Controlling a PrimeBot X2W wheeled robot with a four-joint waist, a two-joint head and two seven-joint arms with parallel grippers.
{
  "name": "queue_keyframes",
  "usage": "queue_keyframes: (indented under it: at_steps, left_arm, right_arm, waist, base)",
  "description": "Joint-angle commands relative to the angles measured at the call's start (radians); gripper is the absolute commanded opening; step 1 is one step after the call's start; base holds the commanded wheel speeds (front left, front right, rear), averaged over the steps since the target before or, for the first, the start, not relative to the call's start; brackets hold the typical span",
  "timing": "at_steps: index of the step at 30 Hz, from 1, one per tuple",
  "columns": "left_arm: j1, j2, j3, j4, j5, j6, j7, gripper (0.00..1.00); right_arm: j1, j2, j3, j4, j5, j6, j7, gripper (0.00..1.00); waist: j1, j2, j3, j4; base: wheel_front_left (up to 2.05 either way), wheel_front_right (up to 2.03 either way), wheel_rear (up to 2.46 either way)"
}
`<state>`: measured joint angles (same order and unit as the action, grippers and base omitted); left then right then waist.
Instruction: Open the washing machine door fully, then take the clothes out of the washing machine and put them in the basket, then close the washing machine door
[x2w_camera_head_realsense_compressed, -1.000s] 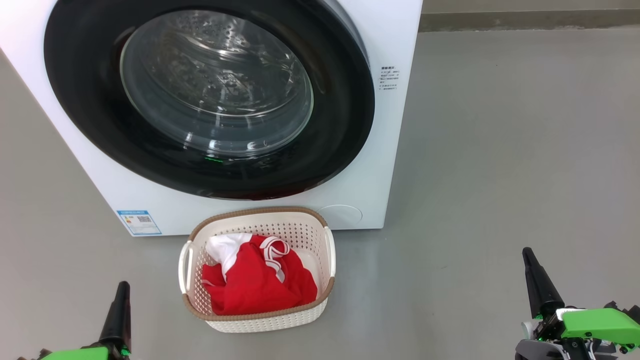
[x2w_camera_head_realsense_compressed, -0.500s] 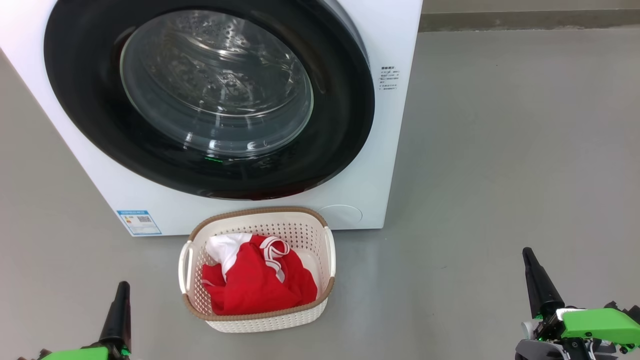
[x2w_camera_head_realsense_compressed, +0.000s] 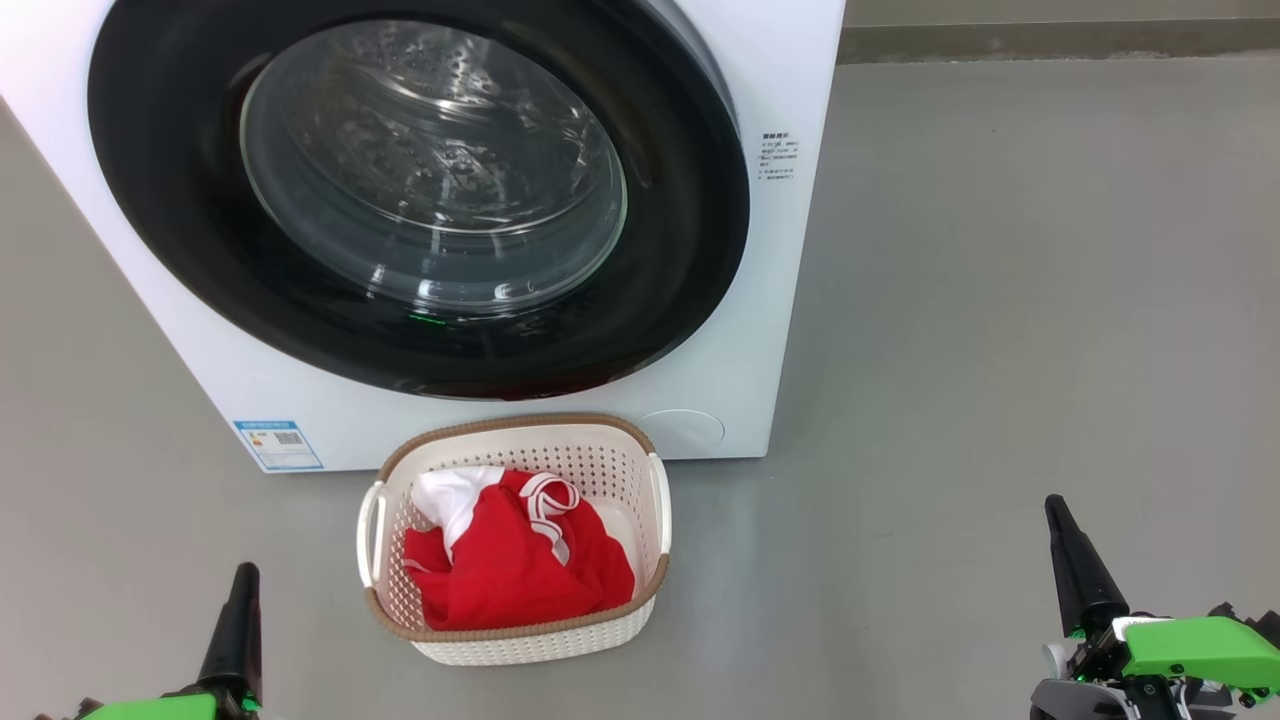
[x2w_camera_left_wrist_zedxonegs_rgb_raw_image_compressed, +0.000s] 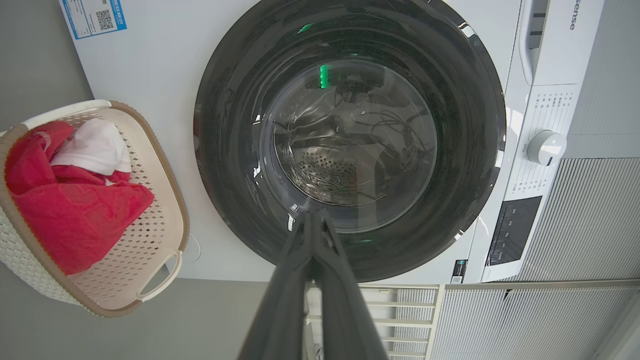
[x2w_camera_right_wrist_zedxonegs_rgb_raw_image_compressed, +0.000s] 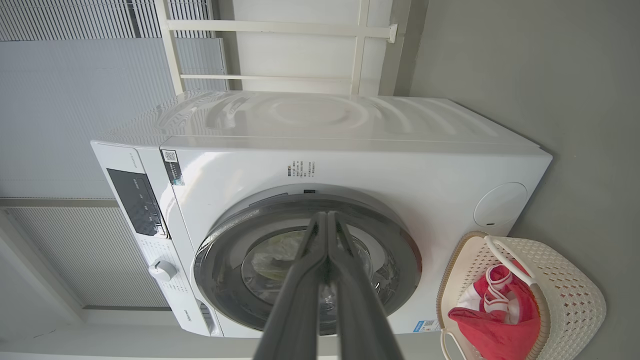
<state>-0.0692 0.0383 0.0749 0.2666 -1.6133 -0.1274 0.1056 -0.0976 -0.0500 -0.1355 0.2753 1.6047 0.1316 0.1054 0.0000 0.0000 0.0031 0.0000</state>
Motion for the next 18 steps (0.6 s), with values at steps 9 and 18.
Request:
queue_keyframes:
  at_steps: [9, 18]
  left_arm:
    - [-0.039, 0.015, 0.036, -0.021, 0.002, -0.003, 0.005, 0.00]
    - [-0.039, 0.014, 0.036, -0.021, 0.003, -0.003, 0.006, 0.00]
  right_arm:
    - [-0.010, -0.002, 0.022, -0.031, 0.004, -0.001, 0.007, 0.00]
    - [-0.010, -0.001, 0.022, -0.031, 0.004, -0.001, 0.007, 0.00]
  waist:
    - [0.0000, 0.0000, 0.000, 0.000]
    - [0.0000, 0.0000, 0.000, 0.000]
  base:
    - [0.00, 0.00, 0.00]
    - [0.00, 0.00, 0.00]
